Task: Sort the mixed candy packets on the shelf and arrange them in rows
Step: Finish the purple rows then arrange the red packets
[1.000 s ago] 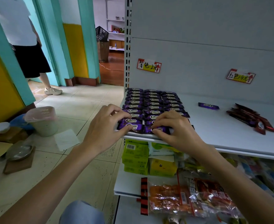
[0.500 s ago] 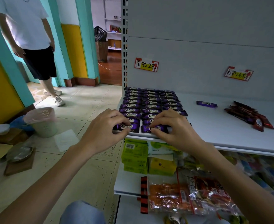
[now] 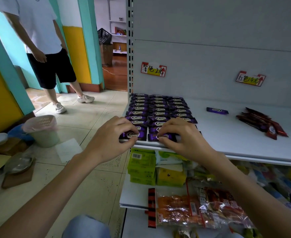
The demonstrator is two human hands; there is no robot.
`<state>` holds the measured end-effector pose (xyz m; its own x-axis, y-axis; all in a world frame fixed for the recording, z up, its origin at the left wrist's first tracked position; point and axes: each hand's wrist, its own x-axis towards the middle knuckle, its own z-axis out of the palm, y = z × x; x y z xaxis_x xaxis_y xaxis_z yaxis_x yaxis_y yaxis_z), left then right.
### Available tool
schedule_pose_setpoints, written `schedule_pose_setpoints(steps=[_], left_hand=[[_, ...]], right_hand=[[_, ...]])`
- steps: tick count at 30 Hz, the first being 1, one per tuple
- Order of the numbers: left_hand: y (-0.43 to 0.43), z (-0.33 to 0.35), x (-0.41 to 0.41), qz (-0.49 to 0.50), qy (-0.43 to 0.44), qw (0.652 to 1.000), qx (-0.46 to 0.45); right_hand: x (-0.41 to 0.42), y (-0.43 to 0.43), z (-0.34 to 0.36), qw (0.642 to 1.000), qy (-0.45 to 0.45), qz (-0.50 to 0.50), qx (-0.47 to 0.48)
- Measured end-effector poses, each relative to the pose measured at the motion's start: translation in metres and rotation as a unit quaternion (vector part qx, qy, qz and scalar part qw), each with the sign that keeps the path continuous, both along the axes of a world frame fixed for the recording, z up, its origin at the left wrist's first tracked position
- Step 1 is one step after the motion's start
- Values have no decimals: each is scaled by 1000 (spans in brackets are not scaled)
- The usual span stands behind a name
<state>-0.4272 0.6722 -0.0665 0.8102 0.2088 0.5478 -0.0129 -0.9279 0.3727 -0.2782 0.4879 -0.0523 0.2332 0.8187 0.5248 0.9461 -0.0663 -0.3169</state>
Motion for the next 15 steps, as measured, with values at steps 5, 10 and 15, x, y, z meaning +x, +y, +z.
schedule_pose_setpoints(steps=[5,10,15], left_hand=[[-5,2,1,-1,-14,1000,-3],[-26,12,21,-33,-33,999,2],[-64,20,61,-96,-1,995,19]], right_hand=[[0,-3,3,1000,12,-10,12],[27,-23,16,994,12,-82,68],[86,-56,14,970,64,-232,-20]])
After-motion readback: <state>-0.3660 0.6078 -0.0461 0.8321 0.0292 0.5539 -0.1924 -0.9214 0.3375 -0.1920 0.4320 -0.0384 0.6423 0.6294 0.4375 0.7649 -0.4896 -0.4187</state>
